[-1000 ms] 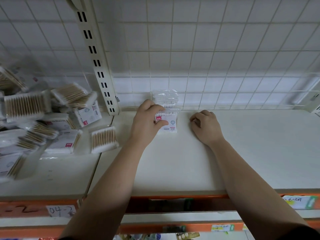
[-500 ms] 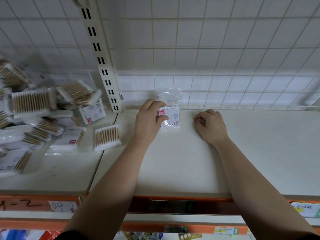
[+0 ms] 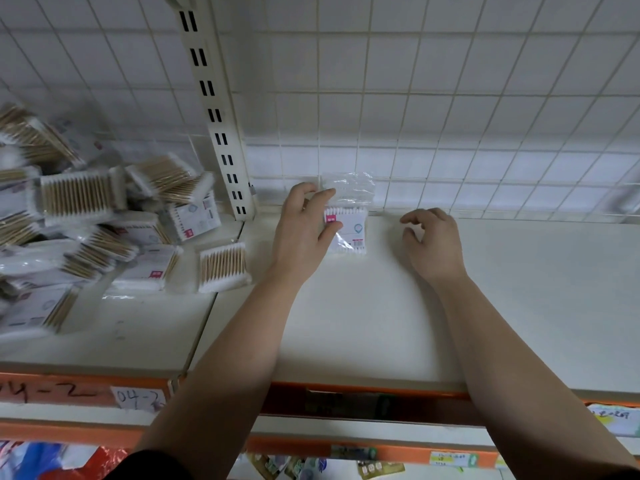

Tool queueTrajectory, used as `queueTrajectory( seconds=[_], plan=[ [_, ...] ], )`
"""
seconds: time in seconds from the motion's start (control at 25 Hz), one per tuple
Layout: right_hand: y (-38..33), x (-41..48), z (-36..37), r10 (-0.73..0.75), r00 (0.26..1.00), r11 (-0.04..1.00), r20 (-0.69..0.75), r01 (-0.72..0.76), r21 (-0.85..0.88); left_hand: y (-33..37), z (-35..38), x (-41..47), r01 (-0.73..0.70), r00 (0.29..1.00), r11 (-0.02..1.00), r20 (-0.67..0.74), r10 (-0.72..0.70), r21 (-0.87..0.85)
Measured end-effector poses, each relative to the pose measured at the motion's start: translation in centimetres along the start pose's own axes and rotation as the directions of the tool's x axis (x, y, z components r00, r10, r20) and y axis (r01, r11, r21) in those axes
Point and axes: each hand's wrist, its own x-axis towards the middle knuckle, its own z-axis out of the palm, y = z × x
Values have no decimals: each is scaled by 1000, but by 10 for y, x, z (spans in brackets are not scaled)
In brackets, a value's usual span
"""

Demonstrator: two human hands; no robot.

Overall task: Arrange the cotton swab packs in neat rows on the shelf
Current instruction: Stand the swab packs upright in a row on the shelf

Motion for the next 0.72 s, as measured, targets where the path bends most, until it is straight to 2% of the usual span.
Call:
queueTrajectory(
  seconds=[0.16, 0.32, 0.52, 0.72],
  plan=[
    [-50, 0, -11, -115, 984, 983, -137, 133, 130, 1, -40, 4, -80, 997, 995, 27, 78, 61],
    [-98, -3, -5, -205, 972, 947, -112, 226, 227, -15, -86, -1, -18, 1000, 995, 20, 16, 102],
    [-153, -12, 29, -306, 948, 908, 81, 266, 325, -51, -139, -27, 76, 997, 985, -31, -72, 158],
    [-185, -22, 72, -350, 860, 923, 372, 247, 296, -89, -170, -57, 113, 993, 966, 1, -116, 234]
  ],
)
